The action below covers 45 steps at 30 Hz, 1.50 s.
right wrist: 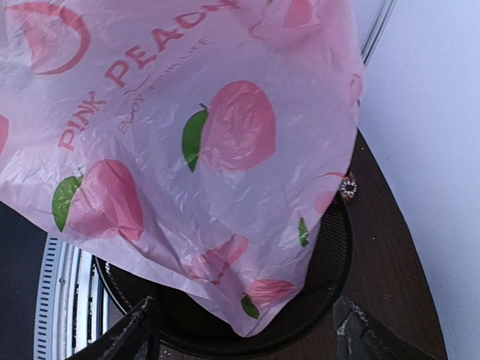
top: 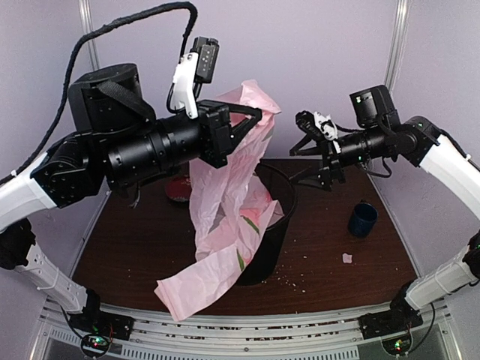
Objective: Put the trash bags into the trash bin
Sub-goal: Place the trash bag in the trash bin.
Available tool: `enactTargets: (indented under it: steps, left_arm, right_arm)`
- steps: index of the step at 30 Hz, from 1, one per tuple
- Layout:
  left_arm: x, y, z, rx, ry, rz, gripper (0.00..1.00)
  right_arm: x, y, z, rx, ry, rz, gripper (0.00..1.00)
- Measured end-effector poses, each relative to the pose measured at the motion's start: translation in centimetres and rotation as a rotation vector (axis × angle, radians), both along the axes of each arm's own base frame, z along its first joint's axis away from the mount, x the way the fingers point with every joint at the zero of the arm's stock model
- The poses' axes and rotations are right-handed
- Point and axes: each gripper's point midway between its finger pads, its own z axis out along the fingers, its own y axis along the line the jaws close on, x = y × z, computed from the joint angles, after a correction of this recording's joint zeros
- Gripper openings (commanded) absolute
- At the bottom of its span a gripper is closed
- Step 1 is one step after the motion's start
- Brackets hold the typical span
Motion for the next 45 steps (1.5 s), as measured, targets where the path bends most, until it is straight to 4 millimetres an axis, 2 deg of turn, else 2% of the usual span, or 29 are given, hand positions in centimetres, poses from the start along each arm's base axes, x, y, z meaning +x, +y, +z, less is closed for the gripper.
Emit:
enactTargets:
  steps: [3,6,9,11,14,17,20,23,25,28,32,35,38,40,42,45]
  left_arm:
    - [-0.7,0.1,1.4,-0.041,0.012,-0.045,0.00]
    - [-1.3,-0.1,2.0,-0.067,0.029,-0.083,0.00]
    - [-1.8,-0.8,1.4,-0.076,0.050,-0.122,0.00]
    - [-2.1,-1.6,0.3,-0.065,0.072,-0.147,0.00]
    - [-2.5,-3.2,-1.4,-0.039,0.103,-0.186,0.00]
    - [-2.9,-4.6,-2.7,-0.017,0.129,-0.219,0.00]
    - [-3.2,-5.6,-3.7,-0.001,0.148,-0.249,0.00]
    - [-3.6,-5.9,-3.7,-0.002,0.157,-0.275,0.00]
    - [-3.8,-6.0,-3.2,-0.011,0.155,-0.288,0.00]
    - [-4.1,-5.9,-2.2,-0.029,0.144,-0.303,0.00]
    - [-4.1,-5.5,-1.4,-0.038,0.113,-0.294,0.00]
    - [-3.6,-4.7,-1.0,-0.037,0.086,-0.262,0.00]
    - [-3.2,-3.6,-0.8,-0.037,0.062,-0.223,0.00]
    - [-3.0,-3.1,-0.9,-0.036,0.051,-0.206,0.00]
    - [-2.9,-3.1,-0.9,-0.039,0.046,-0.204,0.00]
    - [-3.0,-3.8,-1.8,-0.025,0.047,-0.214,0.00]
  right_arm:
    - [3.1,-1.7,2.2,0.070,-0.014,-0.099,0.69]
    - [6.7,-1.7,4.3,0.156,-0.019,-0.199,0.66]
    - [10.6,0.1,6.2,0.250,-0.006,-0.263,0.65]
    - [13.2,1.7,6.7,0.296,0.010,-0.287,0.65]
    - [16.5,4.2,6.1,0.323,0.032,-0.309,0.66]
    - [18.1,7.3,5.1,0.333,0.065,-0.292,0.68]
    - [17.9,10.6,4.8,0.339,0.075,-0.225,0.70]
    - [16.1,13.5,4.9,0.331,0.078,-0.121,0.69]
    - [14.9,14.7,4.8,0.313,0.071,-0.057,0.69]
    - [12.2,15.8,3.0,0.233,0.070,0.052,0.69]
    - [9.5,15.0,-0.8,0.077,0.055,0.150,0.69]
    - [7.0,13.4,-4.2,-0.058,0.056,0.211,0.68]
    - [4.7,12.0,-6.1,-0.144,0.066,0.257,0.66]
    - [3.8,11.4,-6.3,-0.168,0.069,0.263,0.66]
    - [3.8,10.9,-5.7,-0.162,0.064,0.255,0.66]
    - [5.6,9.4,-4.4,-0.138,0.062,0.195,0.66]
